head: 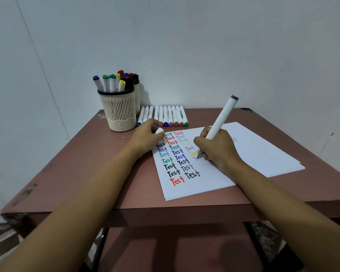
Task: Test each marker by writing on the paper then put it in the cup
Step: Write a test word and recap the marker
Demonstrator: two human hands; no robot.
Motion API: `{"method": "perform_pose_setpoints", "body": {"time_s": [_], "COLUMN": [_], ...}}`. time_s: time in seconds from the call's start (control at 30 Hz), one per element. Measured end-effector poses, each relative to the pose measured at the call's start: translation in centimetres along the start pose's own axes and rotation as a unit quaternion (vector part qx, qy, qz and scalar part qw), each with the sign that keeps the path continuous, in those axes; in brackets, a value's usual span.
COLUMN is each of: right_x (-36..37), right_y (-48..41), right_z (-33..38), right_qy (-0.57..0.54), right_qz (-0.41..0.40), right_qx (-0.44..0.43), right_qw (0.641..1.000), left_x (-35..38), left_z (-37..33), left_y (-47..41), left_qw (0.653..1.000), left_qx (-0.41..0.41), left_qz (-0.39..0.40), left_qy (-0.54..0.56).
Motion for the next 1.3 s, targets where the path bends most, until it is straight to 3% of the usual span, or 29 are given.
{"method": "perform_pose_setpoints", "body": {"time_s": [0.27, 0.53, 1.07, 1.3], "right_x": [-0.07, -0.25, -0.20, -0.22], "right_y": [0.04, -0.23, -0.16, -0.27], "right_z": [0.04, -0.18, -0.13, -0.18], "right_qy": [0.001, -0.003, 0.015, 0.023], "right_qz": [0.012, -0.035, -0.013, -0.053], "right_qx": [0.005, 0.009, 0.006, 0.011], "right_qw": [1.000, 0.999, 1.000, 0.998], "left_x": [0.02, -0.05, -0.05, -0.03], "left_z": [0.03, -0.11, -0.14, -0.11], "left_y": [-0.01, 0.05, 0.12, 0.06], "left_qw": [1.000, 1.000, 1.000, 1.000], "left_qx": [-0.001, 0.001, 0.002, 0.007], "left_qz": [0.000, 0.002, 0.005, -0.002], "left_qy": [-0.003, -0.007, -0.001, -0.003]}}
Point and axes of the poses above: each hand's wrist, its own y-axis away from the middle knuckle, its own x-axis out of the palm, z = x × y, the point moved 1 cm from there along -y, towards the middle knuckle, and after that the axes turned 3 degrees about -z, right-handed, at the moved point
